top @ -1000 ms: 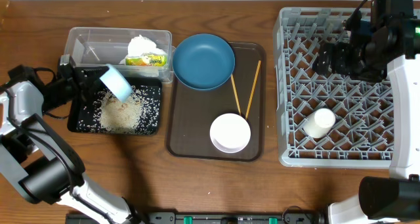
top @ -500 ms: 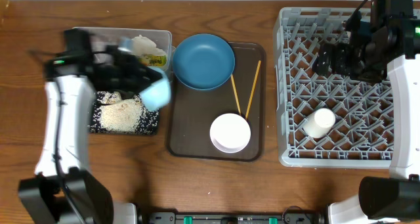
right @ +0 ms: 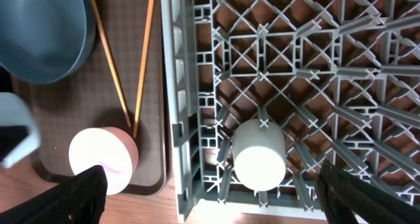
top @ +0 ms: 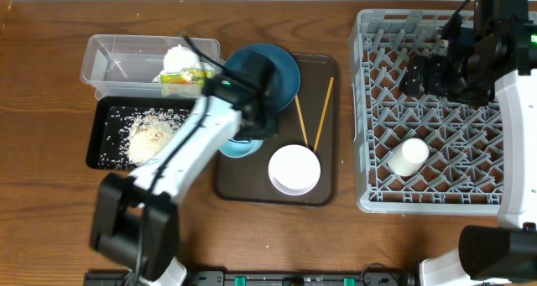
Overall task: Sort waste into correct bins and load items into the dishwasher rack
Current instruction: 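Bring the emptied light-blue bowl back onto the brown tray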
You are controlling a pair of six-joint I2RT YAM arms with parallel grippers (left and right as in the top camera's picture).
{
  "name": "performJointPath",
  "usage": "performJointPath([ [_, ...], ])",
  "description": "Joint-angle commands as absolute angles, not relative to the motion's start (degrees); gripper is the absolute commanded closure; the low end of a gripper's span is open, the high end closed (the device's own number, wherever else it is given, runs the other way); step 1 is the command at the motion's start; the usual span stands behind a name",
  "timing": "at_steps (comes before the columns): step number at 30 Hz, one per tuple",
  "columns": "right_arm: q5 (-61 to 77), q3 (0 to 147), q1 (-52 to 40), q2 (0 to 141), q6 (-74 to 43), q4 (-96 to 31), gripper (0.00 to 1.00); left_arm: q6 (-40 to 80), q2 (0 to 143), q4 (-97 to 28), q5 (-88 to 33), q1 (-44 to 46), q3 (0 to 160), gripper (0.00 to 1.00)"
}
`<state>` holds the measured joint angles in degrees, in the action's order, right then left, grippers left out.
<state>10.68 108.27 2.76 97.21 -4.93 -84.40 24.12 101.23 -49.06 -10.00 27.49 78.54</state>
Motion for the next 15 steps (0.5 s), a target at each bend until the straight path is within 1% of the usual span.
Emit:
performJointPath([
  [1,11.00,109.08,2.17,96.49,-3.95,-84.58,0.01,26.94,104.07,-48.86,-5.21,28.99,78.37,0.94],
  [5,10.98,109.08,2.17,96.49,-3.95,-84.58,0.01,26.92,106.83,-48.95,-5.28,29.23,78.37,0.93],
  [6,11.00,109.08,2.17,96.49,-3.95,-84.53,0.01,26.92,107.20,-48.93,-5.28,29.21,78.37,0.91],
  [8,11.00,109.08,2.17,96.49,-3.95,-84.49,0.01,26.89,107.33,-48.93,-5.28,29.23,78.37,0.78],
  [10,11.00,109.08,2.15,96.49,-3.97,-84.49,0.01,26.87,107.20,-48.93,-5.30,29.23,78.37,0.71],
  [12,11.00,109.08,2.15,96.49,-3.97,-84.49,0.01,26.85,107.11,-48.93,-5.32,29.23,78.39,0.65],
  [15,11.00,109.08,2.15,96.49,-3.99,-84.47,0.01,26.63,106.94,-49.25,-5.56,29.23,78.67,0.62],
])
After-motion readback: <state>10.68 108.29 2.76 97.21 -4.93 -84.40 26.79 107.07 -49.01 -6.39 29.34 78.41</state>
